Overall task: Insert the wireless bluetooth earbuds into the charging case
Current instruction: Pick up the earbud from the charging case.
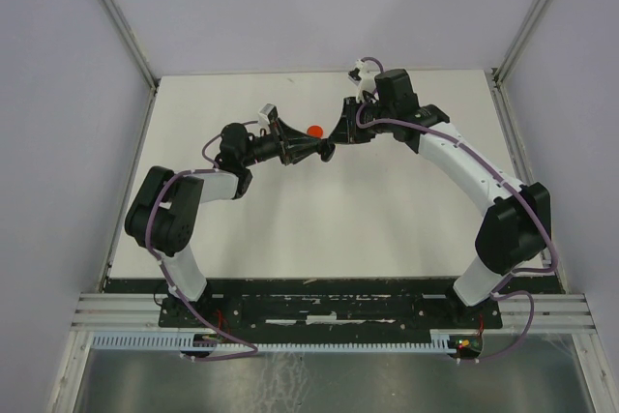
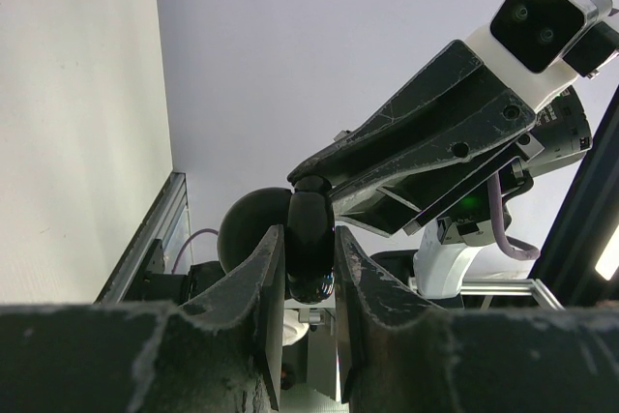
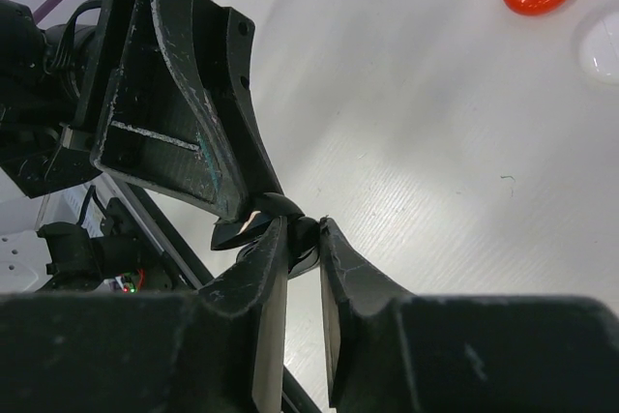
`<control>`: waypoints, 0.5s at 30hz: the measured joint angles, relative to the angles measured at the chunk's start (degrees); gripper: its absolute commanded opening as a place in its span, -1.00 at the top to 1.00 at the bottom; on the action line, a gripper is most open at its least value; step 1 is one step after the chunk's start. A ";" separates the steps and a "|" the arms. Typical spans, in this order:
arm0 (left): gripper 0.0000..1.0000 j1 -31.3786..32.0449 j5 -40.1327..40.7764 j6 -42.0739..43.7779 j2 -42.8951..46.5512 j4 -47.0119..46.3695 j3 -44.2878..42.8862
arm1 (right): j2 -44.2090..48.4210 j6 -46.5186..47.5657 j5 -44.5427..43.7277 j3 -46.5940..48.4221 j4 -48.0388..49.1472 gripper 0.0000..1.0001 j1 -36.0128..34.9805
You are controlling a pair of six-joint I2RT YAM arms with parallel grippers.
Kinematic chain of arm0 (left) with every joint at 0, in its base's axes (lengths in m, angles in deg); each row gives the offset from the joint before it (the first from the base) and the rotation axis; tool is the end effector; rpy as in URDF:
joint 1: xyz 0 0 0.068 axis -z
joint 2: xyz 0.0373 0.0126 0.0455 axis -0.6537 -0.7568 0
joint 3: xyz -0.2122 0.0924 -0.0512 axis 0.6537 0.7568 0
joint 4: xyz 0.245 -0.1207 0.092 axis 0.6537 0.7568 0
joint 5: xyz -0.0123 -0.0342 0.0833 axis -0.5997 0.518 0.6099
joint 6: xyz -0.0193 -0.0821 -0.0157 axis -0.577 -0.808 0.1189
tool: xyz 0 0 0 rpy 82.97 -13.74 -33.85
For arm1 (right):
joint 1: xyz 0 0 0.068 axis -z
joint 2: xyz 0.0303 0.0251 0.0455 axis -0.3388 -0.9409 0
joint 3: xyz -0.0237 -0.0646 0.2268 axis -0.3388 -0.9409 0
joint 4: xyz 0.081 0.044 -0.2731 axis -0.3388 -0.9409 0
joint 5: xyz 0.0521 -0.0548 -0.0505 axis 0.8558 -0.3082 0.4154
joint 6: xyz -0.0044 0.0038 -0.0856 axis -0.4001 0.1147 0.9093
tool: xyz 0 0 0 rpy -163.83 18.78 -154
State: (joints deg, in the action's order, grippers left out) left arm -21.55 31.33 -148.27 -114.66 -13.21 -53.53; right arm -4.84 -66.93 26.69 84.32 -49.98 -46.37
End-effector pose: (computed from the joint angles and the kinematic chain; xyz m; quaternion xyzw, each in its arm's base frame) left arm 0.3547 -0.1854 0.1582 -0.1414 0.6744 -0.7162 0.1104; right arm 0.3706 0.2254 0.2674 -0.1291 0.8613 0.3853 0.3049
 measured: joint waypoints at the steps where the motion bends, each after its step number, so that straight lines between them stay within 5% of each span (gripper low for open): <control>1: 0.94 0.00 0.00 0.00 0.00 0.00 0.00 | 0.00 0.04 -0.02 0.00 0.02 0.57 0.00; 15: 0.94 0.17 0.44 0.04 0.00 1.70 0.00 | 2.36 2.40 -0.11 -5.01 5.49 0.65 0.00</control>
State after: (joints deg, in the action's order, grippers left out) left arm -21.38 31.77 -148.23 -114.66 -11.50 -53.53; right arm -2.48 -64.53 26.58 79.31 -44.50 -46.37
